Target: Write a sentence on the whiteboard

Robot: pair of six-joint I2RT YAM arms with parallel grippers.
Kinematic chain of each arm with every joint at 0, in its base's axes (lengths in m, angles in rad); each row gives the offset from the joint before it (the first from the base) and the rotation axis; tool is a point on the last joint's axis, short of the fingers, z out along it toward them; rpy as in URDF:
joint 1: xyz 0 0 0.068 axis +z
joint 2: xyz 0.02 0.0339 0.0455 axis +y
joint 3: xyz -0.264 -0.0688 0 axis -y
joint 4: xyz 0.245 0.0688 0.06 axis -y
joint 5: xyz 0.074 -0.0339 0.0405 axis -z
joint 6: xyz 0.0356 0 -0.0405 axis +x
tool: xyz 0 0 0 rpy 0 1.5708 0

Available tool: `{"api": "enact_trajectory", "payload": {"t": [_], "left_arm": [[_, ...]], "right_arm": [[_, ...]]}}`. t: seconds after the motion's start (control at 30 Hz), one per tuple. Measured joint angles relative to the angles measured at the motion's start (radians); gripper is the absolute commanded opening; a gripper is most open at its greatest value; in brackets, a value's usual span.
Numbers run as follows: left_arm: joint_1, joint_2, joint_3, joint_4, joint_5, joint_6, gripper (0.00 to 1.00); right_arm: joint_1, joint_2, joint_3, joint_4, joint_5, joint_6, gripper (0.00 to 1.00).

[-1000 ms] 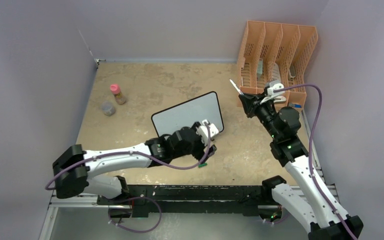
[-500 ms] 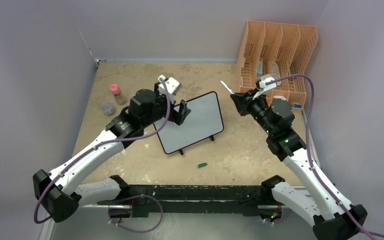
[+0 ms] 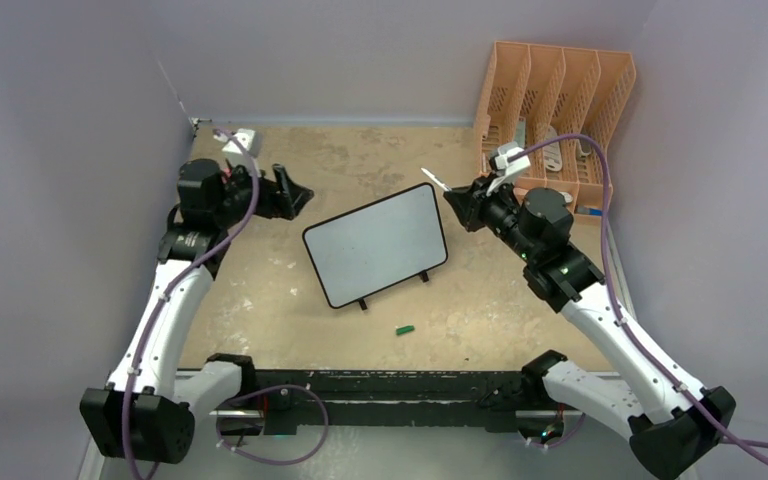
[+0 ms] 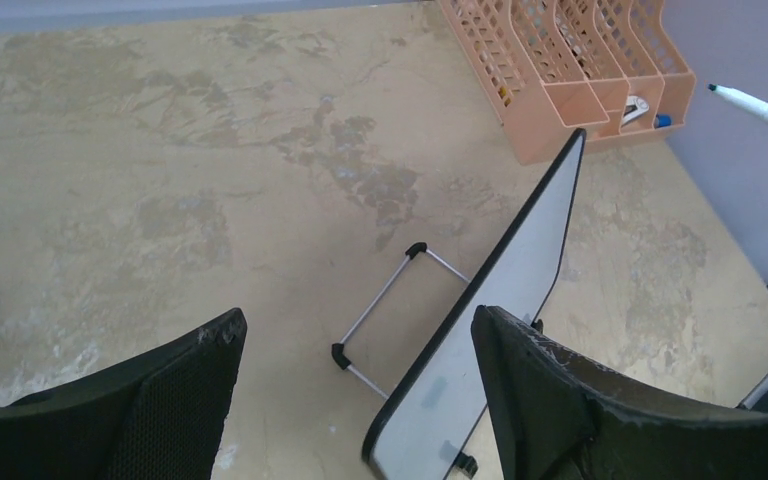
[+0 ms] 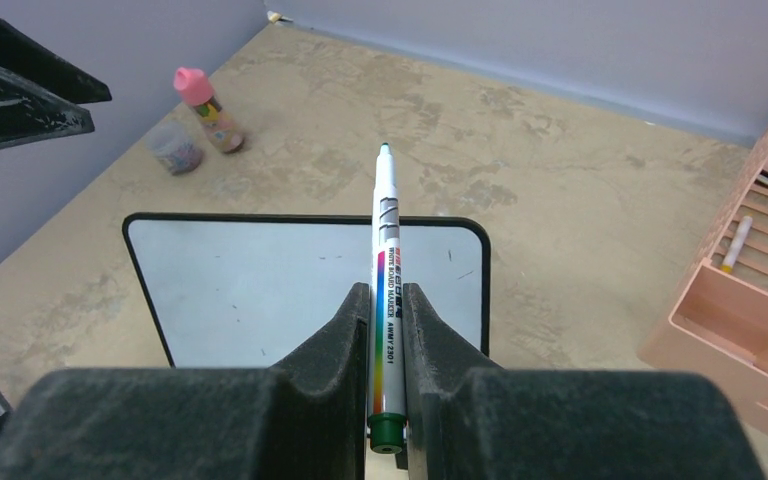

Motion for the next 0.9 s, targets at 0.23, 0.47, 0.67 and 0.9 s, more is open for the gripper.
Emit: {"api": "enact_trajectory", "payload": {"t": [0.23, 0.47, 0.67, 0.9], "left_arm": [[0.243, -0.055, -0.106, 0.022, 0.275, -0.081, 0.79], [0.280, -0.096, -0.239, 0.070, 0.490, -0.099, 0.74], [0.280, -0.070, -0.286, 0.126, 0.626, -0.090, 0.65], [0.281, 0.068, -0.285, 0.211, 0.730, -0.072, 0.56]], "right_arm": [[0.006, 0.008, 0.044, -0.046, -0.037, -0.002, 0.00], [0.063, -0.003, 0.043, -0.077, -0.040, -0.002, 0.00], [0.127, 0.019, 0.053, -0.114, -0.029, 0.003, 0.00], [0.223, 0.083, 0.077, -0.136, 0.056, 0.039, 0.00]]}}
